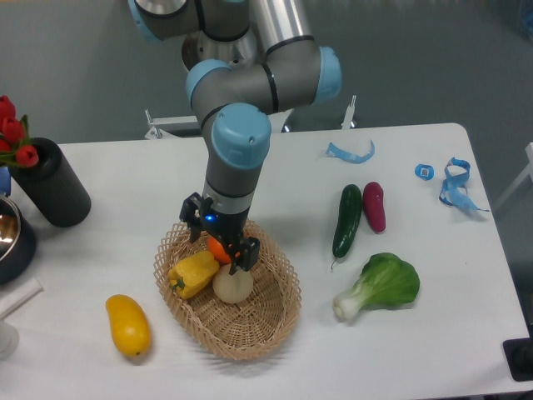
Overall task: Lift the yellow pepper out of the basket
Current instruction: 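Lower the gripper over the yellow bell pepper in the basket, then close the gripper on the yellow bell pepper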
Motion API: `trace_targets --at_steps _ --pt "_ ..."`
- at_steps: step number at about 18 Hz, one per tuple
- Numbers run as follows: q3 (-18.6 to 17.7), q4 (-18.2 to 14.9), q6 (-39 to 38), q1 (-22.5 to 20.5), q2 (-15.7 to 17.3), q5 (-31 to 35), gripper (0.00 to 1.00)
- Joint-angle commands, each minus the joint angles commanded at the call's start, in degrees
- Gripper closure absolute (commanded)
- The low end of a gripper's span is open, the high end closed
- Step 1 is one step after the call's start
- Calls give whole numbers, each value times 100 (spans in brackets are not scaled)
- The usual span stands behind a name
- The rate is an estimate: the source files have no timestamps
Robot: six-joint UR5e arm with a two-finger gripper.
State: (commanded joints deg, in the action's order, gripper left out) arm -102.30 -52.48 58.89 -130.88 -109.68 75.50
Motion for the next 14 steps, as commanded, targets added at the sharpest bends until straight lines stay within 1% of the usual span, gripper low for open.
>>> trace_targets --at_steps 2,3,5,9,14 --pt "-70 141 -9 9 -89 0 0" --pt "-70 159 -26 18 -89 -26 0" --pt "-88 168 -97 9 -150 -131 0" --pt "-88 229 -114 18 -291 -132 0" --pt "-105 238 -123 71 -344 -132 0"
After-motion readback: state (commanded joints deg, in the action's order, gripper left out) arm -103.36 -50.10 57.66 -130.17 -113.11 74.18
